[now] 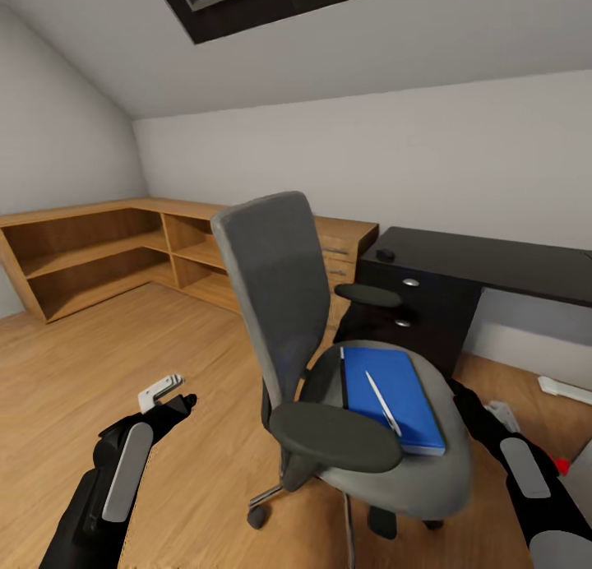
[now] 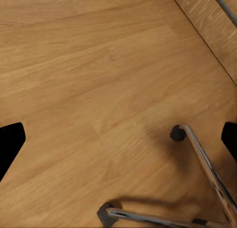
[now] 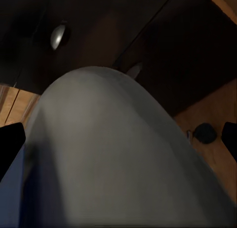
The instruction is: In the bedroom, organize the workspace by keeping the computer under the desk, ensuring the monitor is on the desk, placing the keyboard on the desk next to the monitor, placing the mouse on the desk next to the keyboard, moving the folder from the swivel chair onto the desk next to the mouse, stacking the notebook on top of the folder with the pen on top of the notebook, and positioning the swivel chair next to the desk.
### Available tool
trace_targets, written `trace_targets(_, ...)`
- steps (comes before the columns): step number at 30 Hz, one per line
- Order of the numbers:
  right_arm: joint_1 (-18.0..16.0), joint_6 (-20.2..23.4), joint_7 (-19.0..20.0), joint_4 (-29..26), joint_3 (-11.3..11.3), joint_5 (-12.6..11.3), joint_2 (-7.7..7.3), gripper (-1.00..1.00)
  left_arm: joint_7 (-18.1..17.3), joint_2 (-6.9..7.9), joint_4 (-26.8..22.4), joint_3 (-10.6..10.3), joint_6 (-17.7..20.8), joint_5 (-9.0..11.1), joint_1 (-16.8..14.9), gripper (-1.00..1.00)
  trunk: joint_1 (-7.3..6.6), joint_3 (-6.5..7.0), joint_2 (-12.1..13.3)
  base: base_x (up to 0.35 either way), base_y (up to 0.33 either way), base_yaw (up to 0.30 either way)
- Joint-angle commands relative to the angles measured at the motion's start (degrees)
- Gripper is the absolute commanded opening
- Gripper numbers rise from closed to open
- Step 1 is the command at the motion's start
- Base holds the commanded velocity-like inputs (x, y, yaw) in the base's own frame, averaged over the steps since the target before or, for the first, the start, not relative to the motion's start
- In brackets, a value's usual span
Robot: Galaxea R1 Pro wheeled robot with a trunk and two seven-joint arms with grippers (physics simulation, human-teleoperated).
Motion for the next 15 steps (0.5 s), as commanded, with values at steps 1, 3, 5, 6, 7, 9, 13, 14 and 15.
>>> trace_targets(1, 0.0, 0.4, 0.3, 0.0, -0.1, -0.6, 0.03, 1.00, 0.5, -0.05, 0.0, 0.1, 0.2, 0.6, -0.1, 1.00, -0.01, -0.05, 0.0, 0.000, 0.000, 0.280)
trace_targets(3, 0.0, 0.3, 0.3, 0.0, -0.1, -0.6, 0.03, 1.00, 0.4, -0.06, 0.0, 0.1, 0.2, 0.6, -0.1, 1.00, -0.01, -0.05, 0.0, 0.000, 0.000, 0.280)
trace_targets(5, 0.0, 0.3, 0.3, 0.0, -0.1, -0.6, 0.03, 1.00, 0.3, -0.06, 0.0, 0.1, 0.1, 0.6, -0.1, 1.00, -0.01, -0.05, 0.0, 0.000, 0.000, 0.280)
trace_targets(6, 0.0, 0.3, 0.3, 0.0, -0.1, -0.6, 0.03, 1.00, 0.2, -0.06, 0.0, 0.1, 0.1, 0.6, -0.1, 1.00, -0.01, -0.05, 0.0, 0.000, 0.000, 0.280)
trace_targets(7, 0.0, 0.3, 0.3, 0.0, -0.1, -0.6, 0.03, 1.00, 0.2, -0.06, 0.0, 0.1, 0.1, 0.6, -0.1, 1.00, -0.01, -0.05, 0.0, 0.000, 0.000, 0.280)
trace_targets(9, 0.0, 0.3, 0.3, 0.0, -0.1, -0.6, 0.03, 1.00, 0.1, -0.06, 0.0, 0.1, 0.1, 0.6, -0.1, 1.00, -0.01, -0.05, 0.0, 0.000, 0.000, 0.280)
trace_targets(13, 0.0, 0.3, 0.3, 0.0, -0.1, -0.6, 0.03, 1.00, 0.0, -0.12, 0.0, 0.0, 0.1, 0.6, -0.1, 1.00, -0.01, -0.05, 0.0, 0.000, 0.000, 0.280)
trace_targets(14, 0.0, 0.3, 0.3, 0.0, -0.1, -0.6, 0.03, 1.00, 0.0, -0.13, 0.0, 0.0, 0.1, 0.6, -0.1, 1.00, -0.01, -0.05, 0.0, 0.000, 0.000, 0.280)
trace_targets(15, 0.0, 0.3, 0.3, 0.0, -0.1, -0.6, 0.03, 1.00, -0.1, -0.18, 0.0, 0.0, 0.1, 0.7, -0.1, 1.00, -0.01, -0.05, 0.0, 0.000, 0.000, 0.280)
